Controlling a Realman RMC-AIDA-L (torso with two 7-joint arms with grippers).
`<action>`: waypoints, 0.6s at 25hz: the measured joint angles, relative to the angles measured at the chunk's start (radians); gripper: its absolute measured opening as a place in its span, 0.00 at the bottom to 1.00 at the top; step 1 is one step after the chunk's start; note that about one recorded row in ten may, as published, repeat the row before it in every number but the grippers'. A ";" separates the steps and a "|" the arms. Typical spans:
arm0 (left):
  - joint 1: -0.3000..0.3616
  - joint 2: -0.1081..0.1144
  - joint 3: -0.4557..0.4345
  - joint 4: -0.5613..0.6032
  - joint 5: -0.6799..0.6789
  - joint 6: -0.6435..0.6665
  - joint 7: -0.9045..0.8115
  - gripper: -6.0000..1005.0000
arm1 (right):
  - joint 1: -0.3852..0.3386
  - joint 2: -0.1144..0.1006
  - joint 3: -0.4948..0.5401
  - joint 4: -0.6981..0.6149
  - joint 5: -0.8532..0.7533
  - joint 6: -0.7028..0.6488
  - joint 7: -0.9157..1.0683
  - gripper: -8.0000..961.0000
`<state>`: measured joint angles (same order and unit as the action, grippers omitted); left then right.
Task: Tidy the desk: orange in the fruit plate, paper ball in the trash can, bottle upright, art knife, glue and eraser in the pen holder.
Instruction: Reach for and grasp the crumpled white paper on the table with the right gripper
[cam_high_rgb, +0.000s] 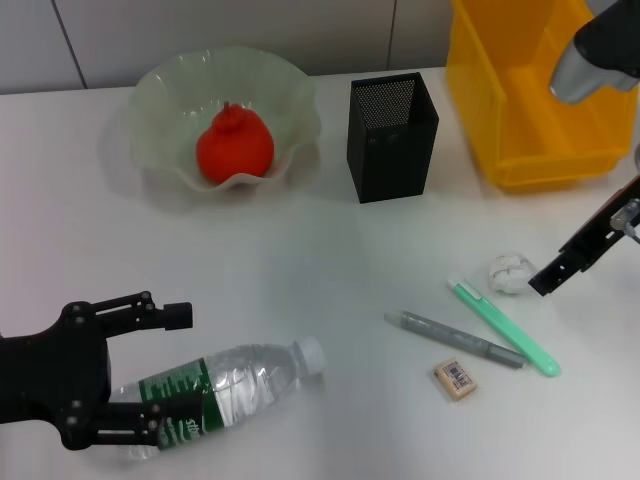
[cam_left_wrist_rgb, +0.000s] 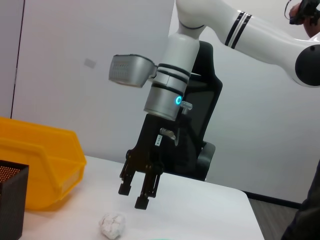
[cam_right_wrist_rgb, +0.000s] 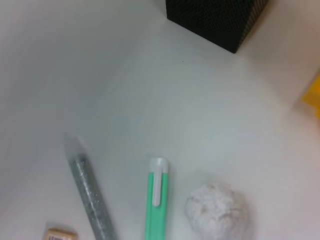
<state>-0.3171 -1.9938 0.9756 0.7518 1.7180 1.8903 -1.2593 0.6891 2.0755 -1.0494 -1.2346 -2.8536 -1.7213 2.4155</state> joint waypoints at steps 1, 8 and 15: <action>0.000 0.000 0.000 0.000 0.000 -0.001 0.000 0.84 | 0.001 0.000 -0.004 0.010 0.000 0.014 0.002 0.80; -0.001 -0.004 0.003 0.000 0.000 -0.003 0.001 0.84 | 0.010 0.001 -0.016 0.103 0.008 0.126 0.000 0.80; 0.000 -0.007 0.000 -0.001 0.000 -0.008 0.001 0.84 | 0.018 0.003 -0.032 0.143 0.046 0.161 -0.011 0.80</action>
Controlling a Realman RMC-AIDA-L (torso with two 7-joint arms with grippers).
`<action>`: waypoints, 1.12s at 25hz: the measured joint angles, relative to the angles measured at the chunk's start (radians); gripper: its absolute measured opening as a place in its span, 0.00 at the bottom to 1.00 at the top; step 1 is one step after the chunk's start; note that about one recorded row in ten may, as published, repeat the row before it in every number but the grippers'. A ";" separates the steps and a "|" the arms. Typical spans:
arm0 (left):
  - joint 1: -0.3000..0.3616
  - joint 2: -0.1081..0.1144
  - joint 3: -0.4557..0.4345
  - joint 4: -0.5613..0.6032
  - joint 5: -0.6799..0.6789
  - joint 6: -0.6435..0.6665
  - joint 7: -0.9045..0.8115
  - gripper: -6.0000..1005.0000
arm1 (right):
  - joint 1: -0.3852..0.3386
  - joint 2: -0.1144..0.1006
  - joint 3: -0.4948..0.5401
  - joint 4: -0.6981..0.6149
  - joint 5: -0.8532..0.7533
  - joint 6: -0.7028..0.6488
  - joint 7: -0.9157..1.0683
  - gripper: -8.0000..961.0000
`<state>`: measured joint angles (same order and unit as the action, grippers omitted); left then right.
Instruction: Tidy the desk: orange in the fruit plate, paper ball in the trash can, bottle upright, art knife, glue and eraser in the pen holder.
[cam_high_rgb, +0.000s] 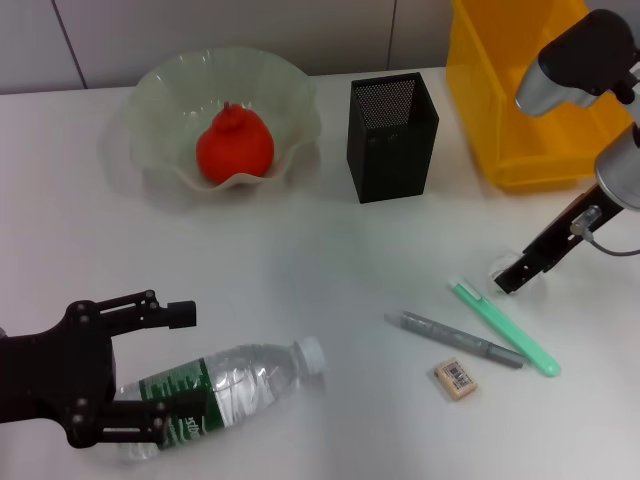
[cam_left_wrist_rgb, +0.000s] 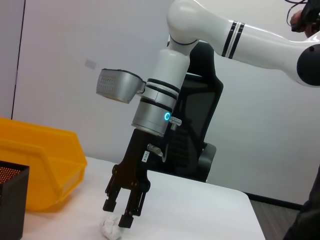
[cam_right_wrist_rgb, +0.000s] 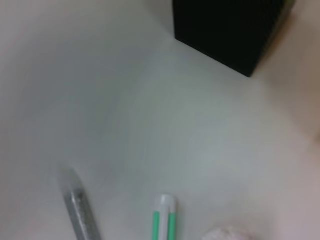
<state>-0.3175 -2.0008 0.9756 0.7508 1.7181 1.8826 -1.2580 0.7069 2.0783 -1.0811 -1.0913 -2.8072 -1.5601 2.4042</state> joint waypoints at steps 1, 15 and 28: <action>0.000 0.000 0.000 0.000 0.000 -0.002 0.000 0.84 | 0.001 0.000 0.000 0.003 0.003 0.000 -0.002 0.80; -0.001 -0.001 0.000 -0.007 0.000 -0.014 0.000 0.84 | 0.014 -0.001 -0.022 0.064 -0.006 0.037 -0.009 0.73; -0.003 -0.003 0.000 -0.008 0.000 -0.014 0.000 0.84 | -0.010 -0.001 -0.017 -0.099 -0.001 -0.054 -0.008 0.47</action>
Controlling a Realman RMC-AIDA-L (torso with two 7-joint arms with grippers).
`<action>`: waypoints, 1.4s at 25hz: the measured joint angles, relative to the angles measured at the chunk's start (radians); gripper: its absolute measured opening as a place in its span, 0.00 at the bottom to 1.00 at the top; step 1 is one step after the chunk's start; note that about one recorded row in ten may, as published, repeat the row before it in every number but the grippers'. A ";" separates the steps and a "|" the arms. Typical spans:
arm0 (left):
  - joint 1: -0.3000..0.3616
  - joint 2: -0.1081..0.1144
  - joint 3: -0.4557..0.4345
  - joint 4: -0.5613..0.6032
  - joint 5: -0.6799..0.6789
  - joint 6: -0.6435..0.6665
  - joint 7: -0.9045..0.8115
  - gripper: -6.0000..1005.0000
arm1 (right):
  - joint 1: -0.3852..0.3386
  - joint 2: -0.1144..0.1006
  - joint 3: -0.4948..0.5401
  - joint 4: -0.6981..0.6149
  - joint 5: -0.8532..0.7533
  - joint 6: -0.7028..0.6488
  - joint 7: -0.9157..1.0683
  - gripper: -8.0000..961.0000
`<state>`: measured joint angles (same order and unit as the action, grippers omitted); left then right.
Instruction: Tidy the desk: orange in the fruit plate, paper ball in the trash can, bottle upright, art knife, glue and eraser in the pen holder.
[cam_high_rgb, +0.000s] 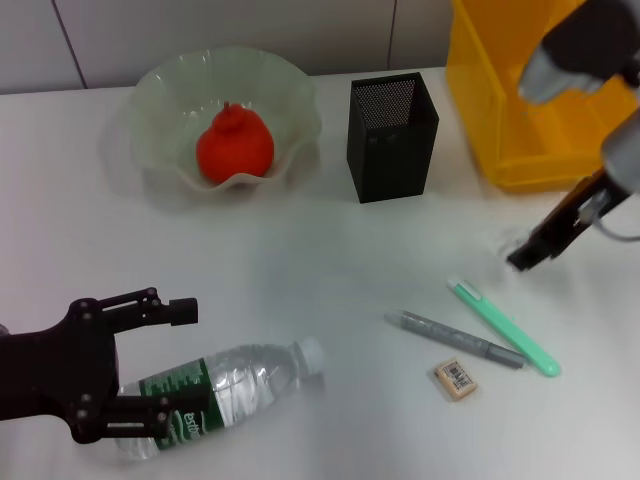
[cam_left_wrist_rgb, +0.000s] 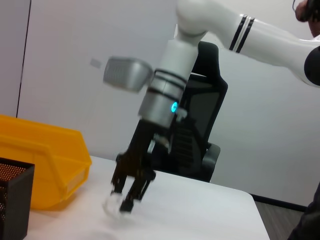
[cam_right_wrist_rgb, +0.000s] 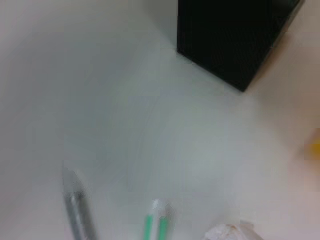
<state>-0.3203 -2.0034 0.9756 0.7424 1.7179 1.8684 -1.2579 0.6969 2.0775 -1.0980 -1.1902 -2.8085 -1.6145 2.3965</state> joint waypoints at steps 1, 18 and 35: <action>0.000 0.000 0.000 0.000 0.000 0.000 0.000 0.84 | -0.009 0.000 0.004 -0.055 0.000 -0.023 0.007 0.47; 0.000 -0.002 0.000 -0.004 0.006 -0.009 0.011 0.84 | -0.107 0.002 0.032 -0.424 -0.108 0.063 -0.009 0.46; -0.010 -0.009 0.000 -0.017 0.012 -0.020 0.012 0.84 | -0.110 -0.001 0.005 -0.086 -0.006 0.551 -0.145 0.52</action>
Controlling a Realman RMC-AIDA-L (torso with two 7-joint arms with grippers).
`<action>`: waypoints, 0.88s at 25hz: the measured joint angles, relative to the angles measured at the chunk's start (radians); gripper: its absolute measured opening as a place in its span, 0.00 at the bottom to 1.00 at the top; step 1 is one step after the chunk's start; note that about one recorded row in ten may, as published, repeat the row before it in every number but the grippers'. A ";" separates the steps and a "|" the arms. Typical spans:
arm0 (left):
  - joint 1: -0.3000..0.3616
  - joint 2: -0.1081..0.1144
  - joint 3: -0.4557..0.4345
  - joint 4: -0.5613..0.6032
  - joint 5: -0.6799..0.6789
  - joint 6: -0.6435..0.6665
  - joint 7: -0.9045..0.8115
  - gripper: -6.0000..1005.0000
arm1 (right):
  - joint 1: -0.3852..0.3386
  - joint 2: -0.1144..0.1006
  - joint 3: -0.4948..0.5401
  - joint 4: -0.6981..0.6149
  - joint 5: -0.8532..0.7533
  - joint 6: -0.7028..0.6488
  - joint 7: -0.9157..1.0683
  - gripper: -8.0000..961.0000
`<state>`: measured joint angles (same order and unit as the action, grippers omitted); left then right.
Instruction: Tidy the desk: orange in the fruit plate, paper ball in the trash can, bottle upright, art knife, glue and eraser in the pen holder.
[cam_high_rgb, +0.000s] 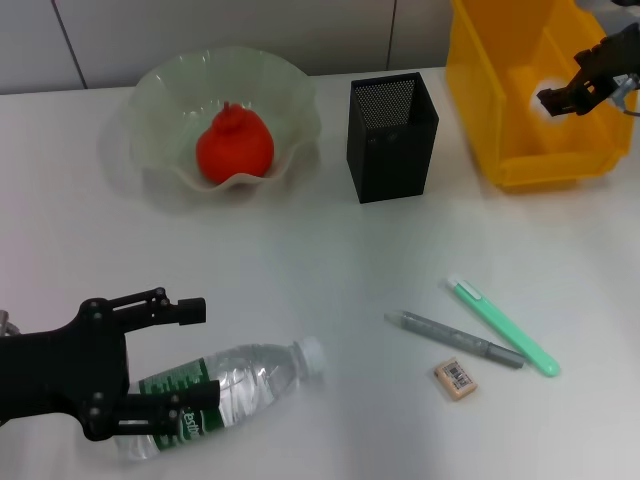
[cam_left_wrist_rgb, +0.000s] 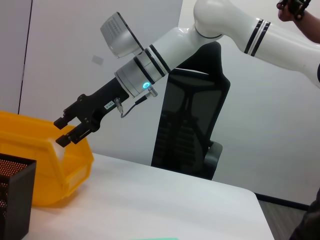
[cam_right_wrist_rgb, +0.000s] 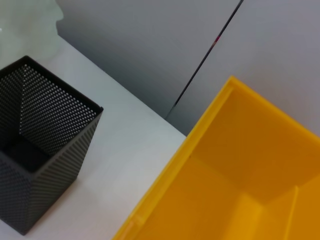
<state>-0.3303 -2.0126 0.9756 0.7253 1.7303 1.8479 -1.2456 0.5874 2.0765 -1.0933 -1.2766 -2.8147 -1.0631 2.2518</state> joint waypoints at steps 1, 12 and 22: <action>0.000 0.000 0.000 0.000 0.000 0.000 0.000 0.84 | 0.001 0.000 0.000 0.000 -0.001 -0.002 0.000 0.56; -0.009 0.000 0.000 0.000 0.003 -0.006 -0.001 0.84 | 0.002 0.000 0.014 -0.100 -0.004 -0.172 0.040 0.85; -0.011 0.005 -0.003 0.000 0.006 -0.014 -0.008 0.84 | 0.031 -0.001 0.013 -0.337 -0.096 -0.664 0.151 0.85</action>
<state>-0.3413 -2.0079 0.9726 0.7256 1.7366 1.8341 -1.2539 0.6186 2.0754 -1.0800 -1.6133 -2.9109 -1.7272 2.4032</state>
